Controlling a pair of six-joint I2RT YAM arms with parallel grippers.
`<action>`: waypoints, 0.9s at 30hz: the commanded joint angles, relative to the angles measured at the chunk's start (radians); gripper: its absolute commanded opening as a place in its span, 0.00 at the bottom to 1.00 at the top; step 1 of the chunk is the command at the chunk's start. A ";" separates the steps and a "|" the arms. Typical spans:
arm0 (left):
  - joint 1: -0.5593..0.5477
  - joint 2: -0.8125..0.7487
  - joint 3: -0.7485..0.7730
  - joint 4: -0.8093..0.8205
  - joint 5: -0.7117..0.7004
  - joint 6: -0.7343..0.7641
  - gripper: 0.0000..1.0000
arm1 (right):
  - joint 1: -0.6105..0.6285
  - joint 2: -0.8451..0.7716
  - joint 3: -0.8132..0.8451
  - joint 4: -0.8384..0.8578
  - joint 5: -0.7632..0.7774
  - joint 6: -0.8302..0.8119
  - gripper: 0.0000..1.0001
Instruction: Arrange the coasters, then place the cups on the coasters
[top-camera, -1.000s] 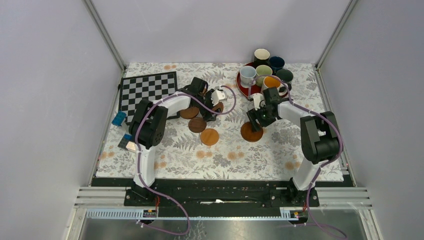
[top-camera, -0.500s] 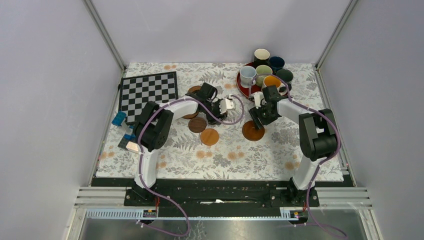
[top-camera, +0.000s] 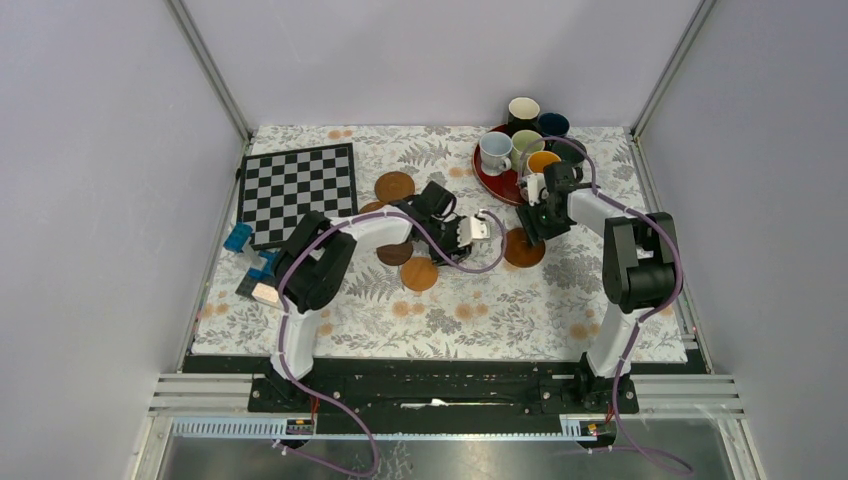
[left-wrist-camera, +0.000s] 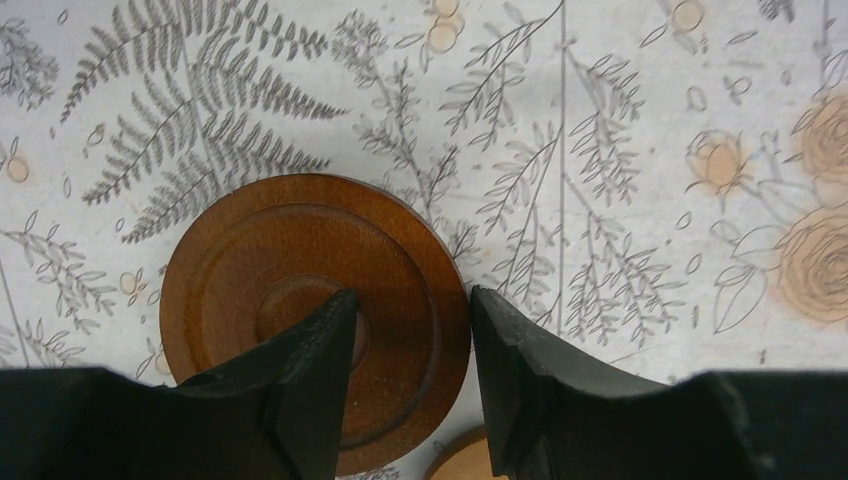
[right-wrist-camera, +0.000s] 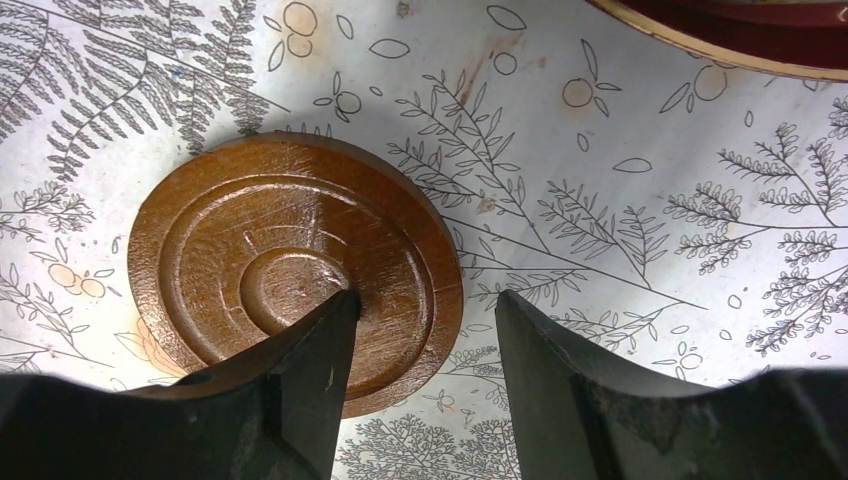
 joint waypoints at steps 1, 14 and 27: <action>-0.053 -0.006 0.007 0.010 0.012 -0.053 0.47 | -0.018 0.011 0.033 -0.002 0.002 -0.019 0.60; -0.117 0.148 0.207 -0.007 -0.005 -0.066 0.47 | -0.097 -0.052 -0.035 -0.021 -0.067 -0.062 0.57; -0.140 0.093 0.211 -0.009 0.020 -0.119 0.61 | -0.107 -0.102 -0.022 -0.024 -0.114 -0.048 0.62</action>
